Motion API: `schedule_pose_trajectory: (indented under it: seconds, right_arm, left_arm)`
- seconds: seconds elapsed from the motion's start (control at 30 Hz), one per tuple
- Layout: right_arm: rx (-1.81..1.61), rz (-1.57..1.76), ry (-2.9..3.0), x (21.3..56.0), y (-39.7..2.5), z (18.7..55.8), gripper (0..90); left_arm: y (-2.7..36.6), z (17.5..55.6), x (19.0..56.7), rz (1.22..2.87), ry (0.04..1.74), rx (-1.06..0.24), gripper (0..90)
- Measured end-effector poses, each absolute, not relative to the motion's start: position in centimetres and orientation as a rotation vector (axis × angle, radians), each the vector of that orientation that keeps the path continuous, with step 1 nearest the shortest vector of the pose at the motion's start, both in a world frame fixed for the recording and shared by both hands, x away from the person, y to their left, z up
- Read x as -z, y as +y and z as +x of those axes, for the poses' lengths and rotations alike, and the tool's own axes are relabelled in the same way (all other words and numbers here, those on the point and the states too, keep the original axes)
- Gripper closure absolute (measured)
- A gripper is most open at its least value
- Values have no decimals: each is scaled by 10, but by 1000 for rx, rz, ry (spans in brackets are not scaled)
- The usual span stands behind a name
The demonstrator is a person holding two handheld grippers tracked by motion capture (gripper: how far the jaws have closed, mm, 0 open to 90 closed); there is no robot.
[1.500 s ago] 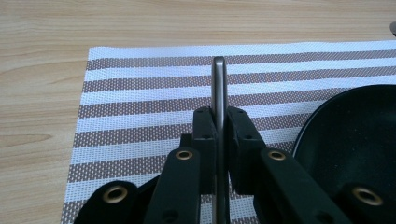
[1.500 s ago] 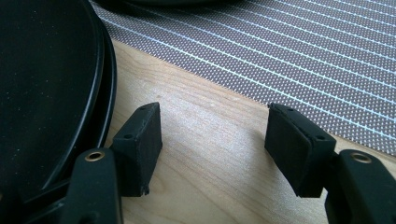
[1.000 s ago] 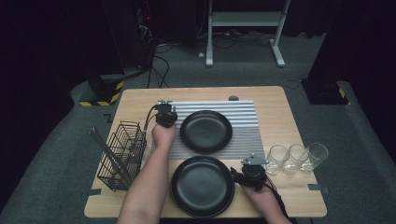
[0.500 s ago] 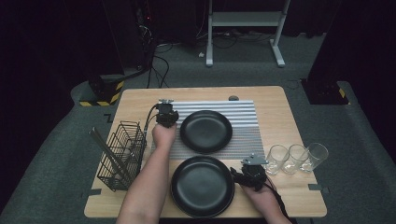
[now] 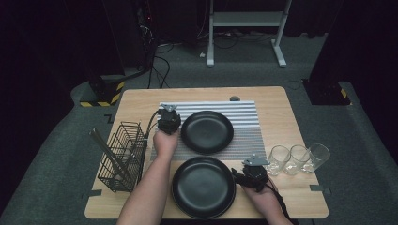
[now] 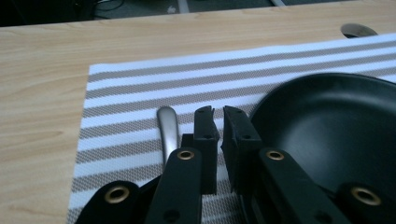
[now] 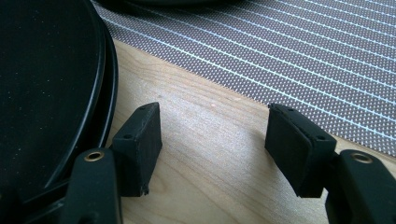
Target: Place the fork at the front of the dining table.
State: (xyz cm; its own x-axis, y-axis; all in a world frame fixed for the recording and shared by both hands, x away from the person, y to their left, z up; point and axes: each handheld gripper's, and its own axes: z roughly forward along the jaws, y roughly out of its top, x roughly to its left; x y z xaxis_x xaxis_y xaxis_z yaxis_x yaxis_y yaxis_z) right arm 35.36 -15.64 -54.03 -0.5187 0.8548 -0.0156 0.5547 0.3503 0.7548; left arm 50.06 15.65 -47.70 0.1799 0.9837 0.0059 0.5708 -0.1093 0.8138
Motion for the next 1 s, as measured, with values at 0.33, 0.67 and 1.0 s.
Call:
schedule_pose_trajectory:
  seconds: [0.33,0.67,1.0]
  right_arm:
    - [-995,1235,2210,540,-156,354,361]
    - [-995,1235,2210,540,-156,354,361]
    - [-995,1234,2210,540,-156,354,361]
  left_arm:
    - [147,470,479,1784,1415,-809,818]
    - [150,447,482,1764,1401,-810,814]
    - [157,423,491,1773,1395,-824,790]
